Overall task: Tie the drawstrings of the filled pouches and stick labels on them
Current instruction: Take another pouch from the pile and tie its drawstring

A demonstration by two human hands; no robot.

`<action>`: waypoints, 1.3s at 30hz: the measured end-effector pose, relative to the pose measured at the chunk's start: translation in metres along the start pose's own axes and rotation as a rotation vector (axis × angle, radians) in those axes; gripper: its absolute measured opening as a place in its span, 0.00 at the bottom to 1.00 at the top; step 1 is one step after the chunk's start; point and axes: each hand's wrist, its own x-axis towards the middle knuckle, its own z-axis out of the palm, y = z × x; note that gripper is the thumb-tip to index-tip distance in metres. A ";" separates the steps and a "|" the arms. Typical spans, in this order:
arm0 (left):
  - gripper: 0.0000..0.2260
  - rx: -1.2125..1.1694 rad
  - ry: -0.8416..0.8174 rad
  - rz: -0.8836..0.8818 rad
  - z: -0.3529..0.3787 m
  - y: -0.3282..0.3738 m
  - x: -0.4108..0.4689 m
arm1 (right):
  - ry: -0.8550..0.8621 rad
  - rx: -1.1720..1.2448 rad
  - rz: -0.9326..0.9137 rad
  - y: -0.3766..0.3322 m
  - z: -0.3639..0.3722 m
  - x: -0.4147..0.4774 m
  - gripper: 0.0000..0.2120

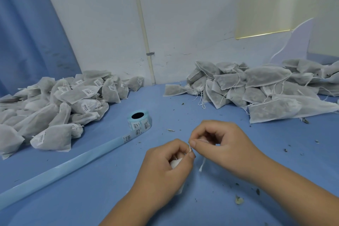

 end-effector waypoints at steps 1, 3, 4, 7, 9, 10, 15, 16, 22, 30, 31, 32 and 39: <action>0.05 -0.009 -0.013 -0.008 0.001 0.000 0.000 | -0.002 0.002 0.006 0.001 0.001 0.000 0.09; 0.06 -0.101 -0.034 -0.084 0.001 0.003 0.001 | -0.006 0.017 0.025 0.003 0.004 0.000 0.08; 0.07 -0.195 -0.041 -0.152 0.000 0.006 0.002 | -0.003 0.020 0.037 0.005 0.005 0.000 0.08; 0.07 -0.549 -0.058 -0.365 -0.007 0.009 0.006 | 0.014 -0.029 0.084 0.008 0.006 0.001 0.06; 0.07 -0.729 -0.077 -0.417 -0.012 0.010 0.007 | 0.068 -0.115 0.098 0.010 0.007 0.002 0.07; 0.06 -0.800 -0.082 -0.429 -0.014 0.010 0.007 | 0.131 -0.161 0.090 0.010 0.007 0.003 0.07; 0.06 -1.027 -0.081 -0.490 -0.014 0.012 0.011 | 0.335 -0.238 -0.152 -0.002 0.003 0.001 0.04; 0.06 -1.046 -0.088 -0.494 -0.014 0.012 0.011 | 0.303 -0.239 -0.212 -0.005 0.004 -0.002 0.03; 0.05 -1.024 -0.140 -0.463 -0.011 0.012 0.010 | 0.091 -0.129 -0.137 -0.005 0.019 -0.007 0.05; 0.08 -0.845 -0.175 -0.372 -0.012 0.006 0.007 | 0.019 0.035 0.025 -0.004 0.017 -0.006 0.01; 0.08 -0.825 -0.177 -0.360 -0.012 0.006 0.007 | 0.013 0.035 0.031 -0.004 0.017 -0.006 0.01; 0.09 -0.803 -0.179 -0.348 -0.012 0.005 0.006 | 0.009 0.037 0.034 -0.004 0.017 -0.006 0.01; 0.10 -0.701 -0.199 -0.318 -0.015 0.005 0.005 | -0.041 0.085 0.076 -0.005 0.018 -0.007 0.01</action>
